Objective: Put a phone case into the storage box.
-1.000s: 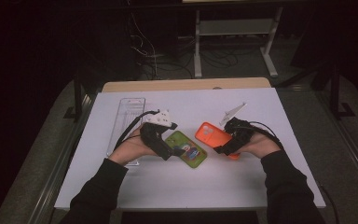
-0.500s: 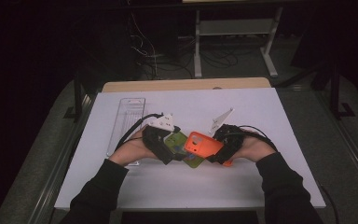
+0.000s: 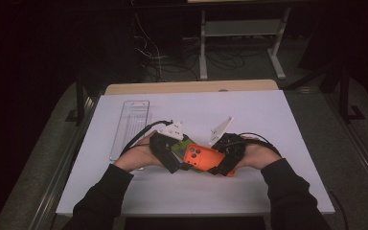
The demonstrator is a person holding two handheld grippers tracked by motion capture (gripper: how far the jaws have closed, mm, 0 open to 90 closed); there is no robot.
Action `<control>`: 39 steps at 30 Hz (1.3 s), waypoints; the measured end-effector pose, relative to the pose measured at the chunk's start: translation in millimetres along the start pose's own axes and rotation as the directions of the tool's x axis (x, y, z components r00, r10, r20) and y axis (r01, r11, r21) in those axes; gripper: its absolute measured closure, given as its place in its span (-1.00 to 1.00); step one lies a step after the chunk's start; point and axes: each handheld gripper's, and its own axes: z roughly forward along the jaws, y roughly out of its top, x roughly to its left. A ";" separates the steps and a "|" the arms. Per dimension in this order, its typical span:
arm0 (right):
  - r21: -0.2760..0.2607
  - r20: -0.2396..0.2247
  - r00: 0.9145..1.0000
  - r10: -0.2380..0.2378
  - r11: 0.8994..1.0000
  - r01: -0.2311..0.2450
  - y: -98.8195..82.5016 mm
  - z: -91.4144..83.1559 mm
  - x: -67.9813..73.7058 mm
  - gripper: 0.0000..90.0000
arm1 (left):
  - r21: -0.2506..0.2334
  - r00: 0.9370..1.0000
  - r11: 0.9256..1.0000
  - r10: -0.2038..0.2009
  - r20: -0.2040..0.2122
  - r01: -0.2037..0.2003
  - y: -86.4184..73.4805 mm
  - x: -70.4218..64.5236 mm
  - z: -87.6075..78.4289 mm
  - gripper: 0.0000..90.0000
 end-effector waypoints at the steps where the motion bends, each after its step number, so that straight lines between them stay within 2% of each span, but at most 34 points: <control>1: -0.002 -0.002 1.000 -0.003 1.000 0.002 0.7 0.1 1.0 -0.67 | 0.004 1.000 1.000 -0.001 0.008 0.001 -0.1 -0.8 0.9 -1.00; 4: 0.001 -0.015 1.000 -0.023 1.000 0.023 3.4 0.6 4.4 -0.68 | 0.022 1.000 1.000 0.019 0.024 -0.020 0.3 -2.0 3.1 -1.00; 11: 0.011 -0.041 0.997 -0.064 0.998 0.065 10.4 1.8 12.7 -0.67 | 0.047 0.998 0.998 0.026 0.053 -0.028 -0.6 -6.6 10.5 -1.00; 16: 0.016 -0.048 0.995 -0.090 0.996 0.091 14.2 4.0 16.9 -0.68 | 0.072 0.995 0.996 0.054 0.083 -0.060 -0.7 -9.8 14.6 -1.00; 29: 0.010 -0.074 0.992 -0.106 0.994 0.107 17.3 3.2 21.7 -0.67 | 0.115 0.986 0.988 0.092 0.138 -0.108 -1.8 -16.3 24.4 -1.00; 39: -0.004 -0.082 0.989 -0.121 0.993 0.121 19.3 2.3 23.2 -0.67 | 0.119 0.985 0.986 0.100 0.139 -0.117 -2.2 -17.8 26.8 -0.83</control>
